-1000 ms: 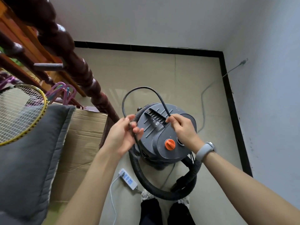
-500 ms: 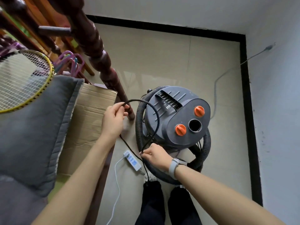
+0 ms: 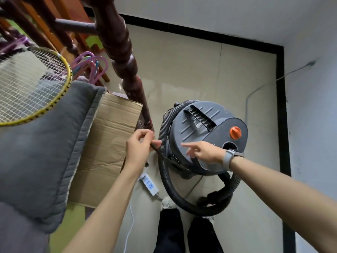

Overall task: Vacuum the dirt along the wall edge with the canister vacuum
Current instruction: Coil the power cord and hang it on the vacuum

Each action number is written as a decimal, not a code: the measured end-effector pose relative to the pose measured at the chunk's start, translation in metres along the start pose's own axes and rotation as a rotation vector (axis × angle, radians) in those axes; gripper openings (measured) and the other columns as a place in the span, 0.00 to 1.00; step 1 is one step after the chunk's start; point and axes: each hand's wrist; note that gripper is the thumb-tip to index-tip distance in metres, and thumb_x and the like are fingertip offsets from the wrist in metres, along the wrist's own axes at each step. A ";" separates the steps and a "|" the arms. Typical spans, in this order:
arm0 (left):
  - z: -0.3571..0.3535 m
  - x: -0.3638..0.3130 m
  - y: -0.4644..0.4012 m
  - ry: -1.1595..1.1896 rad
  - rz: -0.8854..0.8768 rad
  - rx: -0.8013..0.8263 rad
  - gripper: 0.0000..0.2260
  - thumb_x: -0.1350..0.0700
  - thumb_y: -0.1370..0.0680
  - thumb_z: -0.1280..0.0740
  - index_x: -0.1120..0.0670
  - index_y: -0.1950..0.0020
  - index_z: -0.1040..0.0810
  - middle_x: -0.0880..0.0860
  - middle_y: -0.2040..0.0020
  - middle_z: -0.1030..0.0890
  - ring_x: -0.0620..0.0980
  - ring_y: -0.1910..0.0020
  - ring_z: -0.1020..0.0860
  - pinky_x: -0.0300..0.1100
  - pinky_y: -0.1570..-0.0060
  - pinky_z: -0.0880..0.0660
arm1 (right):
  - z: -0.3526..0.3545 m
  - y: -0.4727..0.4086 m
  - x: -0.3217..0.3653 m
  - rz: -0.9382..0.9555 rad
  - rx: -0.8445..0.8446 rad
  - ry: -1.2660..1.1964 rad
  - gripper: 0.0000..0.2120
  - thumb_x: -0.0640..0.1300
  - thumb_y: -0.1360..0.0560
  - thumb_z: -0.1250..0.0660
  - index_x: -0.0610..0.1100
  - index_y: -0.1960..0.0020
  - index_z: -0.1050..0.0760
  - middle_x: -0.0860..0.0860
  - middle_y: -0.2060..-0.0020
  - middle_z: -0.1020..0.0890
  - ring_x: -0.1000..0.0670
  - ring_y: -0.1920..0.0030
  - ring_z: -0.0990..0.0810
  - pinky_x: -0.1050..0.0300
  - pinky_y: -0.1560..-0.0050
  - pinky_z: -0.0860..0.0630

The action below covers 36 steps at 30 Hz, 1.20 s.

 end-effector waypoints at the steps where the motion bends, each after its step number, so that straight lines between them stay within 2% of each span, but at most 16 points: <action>1: -0.003 0.001 0.001 0.046 -0.013 0.053 0.07 0.65 0.20 0.39 0.53 0.51 0.26 0.54 0.62 0.21 0.45 0.72 0.21 0.36 0.67 0.24 | 0.005 -0.005 0.007 0.034 -0.076 -0.021 0.27 0.32 0.22 0.44 0.46 0.25 0.40 0.46 0.38 0.23 0.47 0.39 0.24 0.62 0.39 0.32; 3: -0.005 0.004 0.002 -0.027 -0.082 0.192 0.12 0.66 0.20 0.40 0.51 0.42 0.31 0.55 0.61 0.19 0.47 0.73 0.23 0.38 0.65 0.23 | 0.017 -0.017 0.023 0.123 -0.214 -0.076 0.32 0.34 0.23 0.39 0.47 0.23 0.49 0.46 0.31 0.31 0.48 0.33 0.30 0.59 0.35 0.33; 5: -0.001 0.003 0.001 -0.151 -0.156 0.282 0.13 0.66 0.20 0.41 0.51 0.39 0.32 0.52 0.59 0.18 0.46 0.73 0.25 0.38 0.63 0.24 | 0.029 -0.030 0.039 0.216 -0.255 -0.021 0.39 0.35 0.25 0.35 0.51 0.23 0.53 0.47 0.26 0.42 0.48 0.28 0.39 0.55 0.31 0.35; 7: 0.006 0.001 -0.002 -0.194 -0.200 0.305 0.14 0.68 0.20 0.42 0.51 0.41 0.29 0.50 0.59 0.19 0.45 0.72 0.27 0.36 0.61 0.26 | 0.035 -0.042 0.053 0.255 -0.182 0.123 0.37 0.37 0.25 0.33 0.55 0.24 0.48 0.47 0.24 0.48 0.48 0.25 0.44 0.50 0.29 0.38; 9: 0.013 -0.001 -0.004 -0.184 -0.223 0.292 0.15 0.70 0.21 0.43 0.51 0.46 0.27 0.50 0.60 0.20 0.42 0.71 0.28 0.33 0.62 0.27 | 0.035 -0.051 0.062 0.318 -0.116 0.207 0.24 0.40 0.24 0.33 0.47 0.30 0.33 0.44 0.25 0.43 0.46 0.26 0.41 0.51 0.30 0.38; 11: 0.018 0.000 -0.006 -0.193 -0.237 0.245 0.16 0.71 0.21 0.43 0.51 0.49 0.26 0.50 0.62 0.21 0.39 0.72 0.29 0.31 0.65 0.29 | 0.039 -0.053 0.068 0.377 -0.145 0.276 0.08 0.41 0.23 0.35 0.40 0.46 0.24 0.41 0.37 0.26 0.43 0.36 0.28 0.53 0.38 0.32; 13: 0.015 0.005 -0.009 -0.277 -0.253 0.145 0.14 0.70 0.21 0.42 0.52 0.51 0.25 0.50 0.64 0.23 0.40 0.71 0.29 0.33 0.63 0.30 | 0.053 -0.050 0.068 0.367 -0.259 0.364 0.06 0.41 0.24 0.37 0.38 0.56 0.25 0.42 0.55 0.21 0.41 0.52 0.23 0.51 0.51 0.28; 14: 0.012 0.009 -0.013 -0.341 -0.266 0.074 0.11 0.68 0.21 0.41 0.53 0.50 0.25 0.50 0.64 0.23 0.42 0.70 0.27 0.37 0.61 0.29 | 0.062 -0.049 0.067 0.362 -0.329 0.401 0.07 0.41 0.24 0.37 0.38 0.58 0.25 0.42 0.58 0.21 0.40 0.55 0.23 0.49 0.54 0.28; 17: 0.005 0.013 -0.028 -0.459 -0.255 -0.133 0.09 0.66 0.21 0.40 0.60 0.45 0.23 0.54 0.62 0.21 0.59 0.61 0.22 0.51 0.52 0.26 | 0.095 -0.045 0.068 0.373 -0.546 0.488 0.10 0.45 0.25 0.35 0.38 0.57 0.24 0.43 0.59 0.20 0.41 0.56 0.22 0.50 0.58 0.29; 18: 0.002 0.013 -0.033 -0.453 -0.249 -0.172 0.09 0.66 0.21 0.41 0.61 0.45 0.24 0.54 0.62 0.22 0.62 0.59 0.22 0.54 0.52 0.26 | 0.107 -0.043 0.070 0.381 -0.614 0.511 0.10 0.46 0.24 0.35 0.39 0.57 0.24 0.43 0.60 0.19 0.41 0.57 0.21 0.50 0.60 0.29; 23: -0.021 0.006 -0.065 -0.372 -0.141 -0.232 0.08 0.65 0.20 0.43 0.60 0.46 0.26 0.54 0.63 0.25 0.63 0.57 0.22 0.55 0.51 0.26 | 0.161 -0.025 0.067 0.387 -0.972 0.490 0.12 0.49 0.26 0.32 0.39 0.57 0.24 0.45 0.62 0.19 0.44 0.60 0.21 0.55 0.64 0.32; 27: -0.039 0.000 -0.099 -0.388 -0.025 -0.261 0.08 0.64 0.20 0.43 0.59 0.46 0.26 0.62 0.55 0.20 0.64 0.53 0.21 0.54 0.47 0.27 | 0.176 0.001 0.050 0.460 -1.019 0.602 0.10 0.46 0.28 0.29 0.38 0.59 0.21 0.45 0.65 0.19 0.44 0.64 0.20 0.55 0.69 0.28; 30: -0.052 -0.003 -0.114 -0.457 -0.010 -0.255 0.09 0.63 0.20 0.43 0.60 0.44 0.26 0.65 0.51 0.20 0.64 0.51 0.22 0.53 0.48 0.26 | 0.182 0.020 0.026 0.502 -1.020 0.762 0.05 0.41 0.26 0.31 0.39 0.58 0.19 0.45 0.67 0.21 0.44 0.68 0.22 0.58 0.74 0.30; 32: -0.058 -0.003 -0.121 -0.469 0.009 -0.278 0.10 0.63 0.20 0.44 0.60 0.43 0.26 0.66 0.49 0.21 0.65 0.49 0.22 0.53 0.47 0.26 | 0.190 0.031 0.005 0.456 -1.063 0.829 0.03 0.37 0.27 0.31 0.39 0.57 0.19 0.44 0.68 0.23 0.43 0.70 0.23 0.59 0.76 0.33; 34: -0.064 -0.001 -0.127 -0.493 0.032 -0.308 0.10 0.63 0.20 0.44 0.60 0.42 0.27 0.67 0.47 0.21 0.65 0.48 0.23 0.53 0.46 0.26 | 0.199 0.043 -0.018 0.349 -1.145 0.789 0.03 0.37 0.28 0.30 0.40 0.56 0.18 0.44 0.69 0.24 0.42 0.71 0.24 0.59 0.77 0.34; 36: -0.072 -0.001 -0.126 -0.637 0.056 -0.292 0.10 0.62 0.20 0.43 0.59 0.41 0.27 0.65 0.44 0.22 0.64 0.45 0.24 0.50 0.46 0.29 | 0.199 0.049 -0.036 0.288 -1.177 0.723 0.03 0.38 0.29 0.28 0.41 0.55 0.17 0.44 0.70 0.24 0.42 0.72 0.24 0.60 0.77 0.34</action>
Point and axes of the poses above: each hand's wrist, its own y-axis away from the middle knuckle, its own z-axis out of the back of the hand, x = y × z
